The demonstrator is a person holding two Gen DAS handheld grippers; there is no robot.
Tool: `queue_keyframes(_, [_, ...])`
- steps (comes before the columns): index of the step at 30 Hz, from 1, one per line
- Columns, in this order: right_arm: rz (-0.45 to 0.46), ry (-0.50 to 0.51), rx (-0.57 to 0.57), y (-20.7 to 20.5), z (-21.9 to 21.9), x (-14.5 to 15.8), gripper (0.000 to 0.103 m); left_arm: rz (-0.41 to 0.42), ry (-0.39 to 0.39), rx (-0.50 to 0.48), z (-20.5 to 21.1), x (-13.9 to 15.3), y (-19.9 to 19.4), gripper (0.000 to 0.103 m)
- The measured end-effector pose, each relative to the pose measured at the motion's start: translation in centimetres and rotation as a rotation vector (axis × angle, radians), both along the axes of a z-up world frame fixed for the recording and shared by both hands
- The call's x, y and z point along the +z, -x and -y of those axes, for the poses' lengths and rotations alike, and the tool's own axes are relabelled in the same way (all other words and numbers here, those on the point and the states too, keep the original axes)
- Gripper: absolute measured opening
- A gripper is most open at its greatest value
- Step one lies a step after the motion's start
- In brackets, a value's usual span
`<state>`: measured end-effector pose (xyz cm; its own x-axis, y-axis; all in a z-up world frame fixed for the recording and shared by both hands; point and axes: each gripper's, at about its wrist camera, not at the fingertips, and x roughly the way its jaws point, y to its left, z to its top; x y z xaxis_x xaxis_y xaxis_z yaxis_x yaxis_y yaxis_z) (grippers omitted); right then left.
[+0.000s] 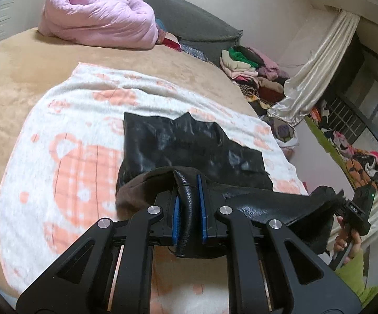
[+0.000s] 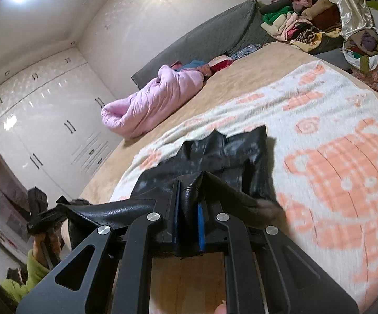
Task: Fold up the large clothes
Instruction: 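Lift the gripped edge with both tools and fold it over the jacket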
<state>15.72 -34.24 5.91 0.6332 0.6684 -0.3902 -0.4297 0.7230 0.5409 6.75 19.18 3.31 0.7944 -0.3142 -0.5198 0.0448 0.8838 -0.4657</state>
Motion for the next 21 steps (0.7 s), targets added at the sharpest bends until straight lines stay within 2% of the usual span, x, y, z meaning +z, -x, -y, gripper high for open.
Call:
queue_keyframes(8, [-0.019,0.004,-0.054,-5.3,-1.4,0.0,0.010,-0.013,0.021,0.025,-1.1,0.0,-3.7,0.006])
queue_keyframes(21, [-0.089,0.055,-0.116,-12.8,-3.7,-2.6,0.012,-0.096,0.025,0.059,-2.1,-1.9,-11.6,0.008])
